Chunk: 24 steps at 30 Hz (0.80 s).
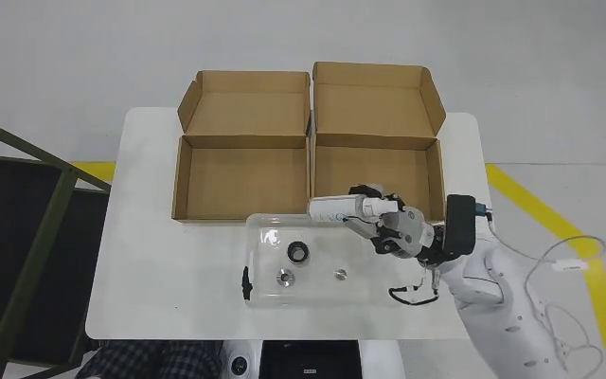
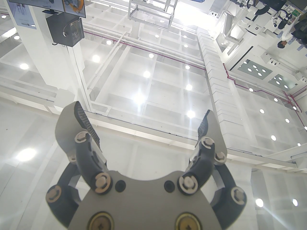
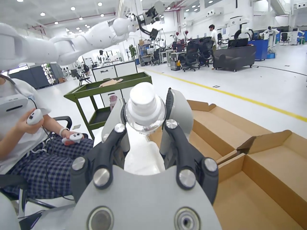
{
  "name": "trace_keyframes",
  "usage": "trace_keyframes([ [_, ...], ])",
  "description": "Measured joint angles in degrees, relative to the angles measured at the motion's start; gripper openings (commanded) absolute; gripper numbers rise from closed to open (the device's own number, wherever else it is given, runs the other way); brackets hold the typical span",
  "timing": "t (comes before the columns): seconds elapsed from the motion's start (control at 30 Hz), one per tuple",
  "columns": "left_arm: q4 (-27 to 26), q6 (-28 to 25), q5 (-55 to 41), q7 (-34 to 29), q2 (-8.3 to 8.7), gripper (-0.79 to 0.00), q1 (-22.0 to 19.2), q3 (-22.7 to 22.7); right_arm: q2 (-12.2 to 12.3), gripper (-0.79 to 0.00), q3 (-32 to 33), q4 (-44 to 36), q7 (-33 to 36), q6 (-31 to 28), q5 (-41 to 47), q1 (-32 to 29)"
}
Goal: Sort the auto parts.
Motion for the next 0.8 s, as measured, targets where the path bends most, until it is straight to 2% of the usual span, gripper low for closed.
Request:
trace_keyframes([
  [0.43, 0.0, 0.0, 0.0, 0.0, 0.0, 0.0, 0.0, 0.0, -0.2, -0.785, 3.08, 0.78, -3.94, 1.35, 6.75, -1.1],
  [0.8, 0.0, 0.0, 0.0, 0.0, 0.0, 0.0, 0.0, 0.0, -0.37, -0.785, 4.45, 0.18, -4.61, 1.06, 5.53, -1.63],
])
